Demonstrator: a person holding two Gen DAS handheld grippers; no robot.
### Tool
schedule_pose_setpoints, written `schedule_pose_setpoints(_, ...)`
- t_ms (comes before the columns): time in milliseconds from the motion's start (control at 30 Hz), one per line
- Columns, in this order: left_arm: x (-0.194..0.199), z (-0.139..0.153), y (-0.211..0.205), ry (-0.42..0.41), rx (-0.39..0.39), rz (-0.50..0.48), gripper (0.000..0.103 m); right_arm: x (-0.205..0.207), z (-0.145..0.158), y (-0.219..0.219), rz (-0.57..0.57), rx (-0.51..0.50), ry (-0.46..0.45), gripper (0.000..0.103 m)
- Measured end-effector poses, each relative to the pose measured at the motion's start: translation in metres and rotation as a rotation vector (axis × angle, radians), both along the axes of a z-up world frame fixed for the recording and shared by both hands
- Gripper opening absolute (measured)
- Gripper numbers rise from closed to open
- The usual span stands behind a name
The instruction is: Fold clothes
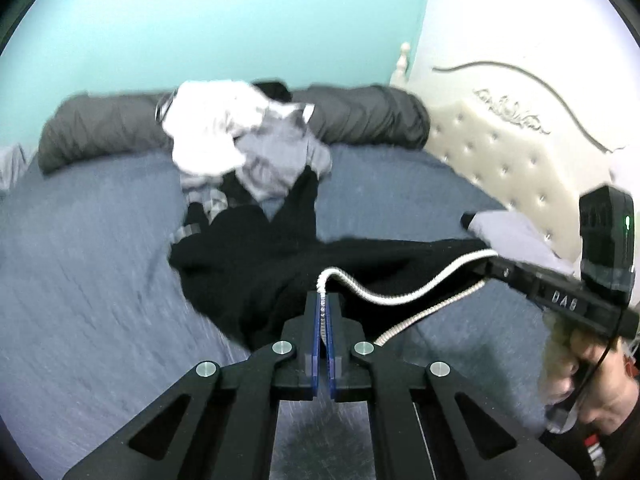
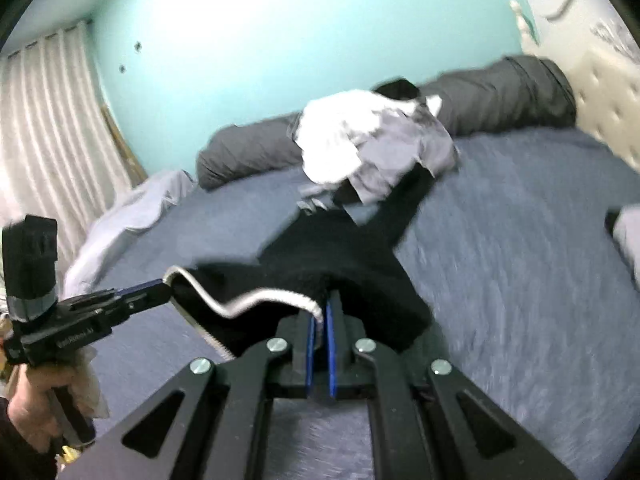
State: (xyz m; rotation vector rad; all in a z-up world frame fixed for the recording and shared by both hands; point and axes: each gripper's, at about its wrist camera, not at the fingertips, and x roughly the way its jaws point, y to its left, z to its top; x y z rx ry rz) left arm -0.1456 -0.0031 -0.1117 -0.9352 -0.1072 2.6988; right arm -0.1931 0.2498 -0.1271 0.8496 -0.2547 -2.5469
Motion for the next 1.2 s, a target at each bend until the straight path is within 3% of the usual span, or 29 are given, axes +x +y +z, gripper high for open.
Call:
schedule_pose_setpoints(267,0.028,0.095,-0.015,0.081,-0.039,0.022,0.002,0.017,0.13,-0.019,0.039,0.114,0.143,0.004)
schedule_pose_setpoints(600,0.076,0.247,-0.037,0.247,-0.062,0.06,0.002,0.052,0.285,-0.02,0.03,0.085,0.282,0.004)
schedule_pose_setpoints(833,0.115,0.334,-0.04,0.339,-0.063,0.058,0.002,0.087,0.379,-0.026,0.038,0.09,0.378,0.004)
schedule_pose_setpoints(1000,0.141,0.352,-0.036,0.364,-0.036,0.019,0.002,0.087,0.398,-0.027,0.047,0.108,0.381,0.004)
schedule_pose_setpoints(1100,0.139,0.331,-0.032,0.322,-0.026,0.002,0.002,0.069,0.362,-0.028,0.045,0.125,0.311,0.004)
schedule_pose_setpoints(1200,0.123,0.29,-0.025,0.245,-0.024,-0.01,0.002,0.049,0.322,-0.029,0.042,0.143,0.236,0.004)
